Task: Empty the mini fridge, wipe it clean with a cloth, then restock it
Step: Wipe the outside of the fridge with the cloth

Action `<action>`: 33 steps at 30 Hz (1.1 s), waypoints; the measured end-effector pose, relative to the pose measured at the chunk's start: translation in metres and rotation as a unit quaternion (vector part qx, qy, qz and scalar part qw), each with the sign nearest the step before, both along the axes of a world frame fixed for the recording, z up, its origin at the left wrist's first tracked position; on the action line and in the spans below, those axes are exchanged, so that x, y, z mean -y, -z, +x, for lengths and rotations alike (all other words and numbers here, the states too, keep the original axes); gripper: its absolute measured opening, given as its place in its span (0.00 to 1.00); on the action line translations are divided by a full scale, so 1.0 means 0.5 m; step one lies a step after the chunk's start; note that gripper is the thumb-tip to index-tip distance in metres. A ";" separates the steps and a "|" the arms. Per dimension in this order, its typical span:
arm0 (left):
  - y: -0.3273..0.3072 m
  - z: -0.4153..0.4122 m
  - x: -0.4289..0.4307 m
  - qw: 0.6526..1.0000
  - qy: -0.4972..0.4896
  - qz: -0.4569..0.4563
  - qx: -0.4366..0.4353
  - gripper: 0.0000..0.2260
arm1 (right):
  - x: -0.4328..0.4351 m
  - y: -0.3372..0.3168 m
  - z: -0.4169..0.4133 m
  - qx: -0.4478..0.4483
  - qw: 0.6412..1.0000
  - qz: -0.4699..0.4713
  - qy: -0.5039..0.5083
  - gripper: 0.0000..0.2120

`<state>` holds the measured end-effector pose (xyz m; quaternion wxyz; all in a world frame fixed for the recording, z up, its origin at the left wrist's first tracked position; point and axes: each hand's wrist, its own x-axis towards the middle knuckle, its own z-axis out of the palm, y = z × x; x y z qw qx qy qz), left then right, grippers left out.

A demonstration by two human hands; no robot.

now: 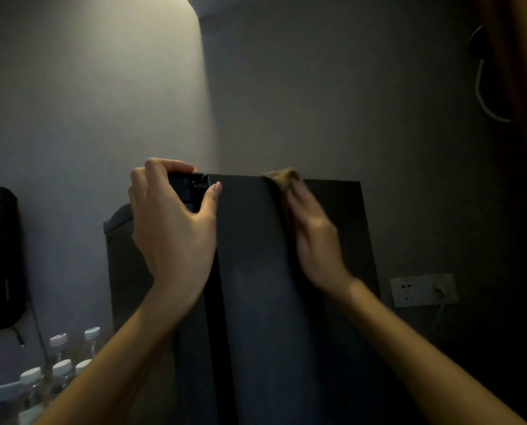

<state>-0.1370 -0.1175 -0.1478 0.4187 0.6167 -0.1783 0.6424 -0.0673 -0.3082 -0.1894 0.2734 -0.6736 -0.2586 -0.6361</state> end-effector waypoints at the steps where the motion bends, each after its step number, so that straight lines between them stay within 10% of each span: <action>1: 0.000 0.000 -0.001 1.000 0.000 0.001 -0.001 0.15 | -0.008 0.032 -0.004 -0.002 0.999 -0.039 -0.006 0.25; 16: 0.001 0.004 0.003 1.000 -0.004 0.000 0.020 0.14 | 0.267 -0.032 0.139 -0.207 0.914 0.349 0.001 0.18; 33: -0.003 0.004 0.006 0.996 0.074 -0.051 0.020 0.11 | -0.240 -0.064 -0.106 0.039 0.999 -0.003 -0.015 0.23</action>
